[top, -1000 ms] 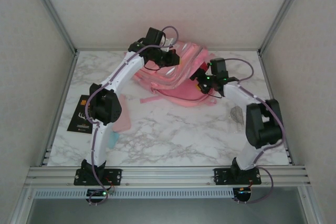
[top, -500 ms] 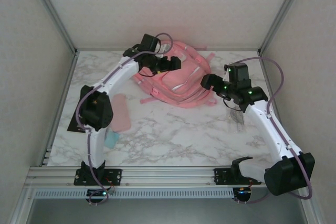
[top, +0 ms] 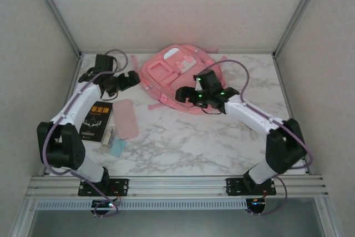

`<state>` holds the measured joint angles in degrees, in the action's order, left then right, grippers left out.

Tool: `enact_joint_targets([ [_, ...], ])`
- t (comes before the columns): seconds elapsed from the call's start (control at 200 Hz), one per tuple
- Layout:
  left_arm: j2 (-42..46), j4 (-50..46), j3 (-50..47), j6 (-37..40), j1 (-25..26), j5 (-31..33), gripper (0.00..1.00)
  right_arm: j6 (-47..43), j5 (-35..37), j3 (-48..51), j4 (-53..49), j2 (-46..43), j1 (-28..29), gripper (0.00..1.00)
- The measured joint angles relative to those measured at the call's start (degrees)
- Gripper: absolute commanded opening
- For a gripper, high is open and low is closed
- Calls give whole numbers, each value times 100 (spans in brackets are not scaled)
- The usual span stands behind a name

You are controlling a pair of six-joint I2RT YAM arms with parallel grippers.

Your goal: Pack the student bag

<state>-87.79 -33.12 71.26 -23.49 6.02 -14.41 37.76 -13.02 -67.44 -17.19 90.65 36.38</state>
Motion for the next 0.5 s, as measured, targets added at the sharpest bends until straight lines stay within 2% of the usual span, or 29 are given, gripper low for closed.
enact_joint_targets([
  [0.11, 293, 26, -669, -142, -595, 310, 100, 103, -76, -289, 282, 568, 284, 86],
  [0.33, 798, 378, -1714, -535, -1707, 763, 100, 398, -278, -1067, 861, 1598, 992, 74],
  [0.501, 765, 424, -1845, -682, -2546, 833, 100, 603, -402, -1803, 1191, 2455, 1519, 65],
])
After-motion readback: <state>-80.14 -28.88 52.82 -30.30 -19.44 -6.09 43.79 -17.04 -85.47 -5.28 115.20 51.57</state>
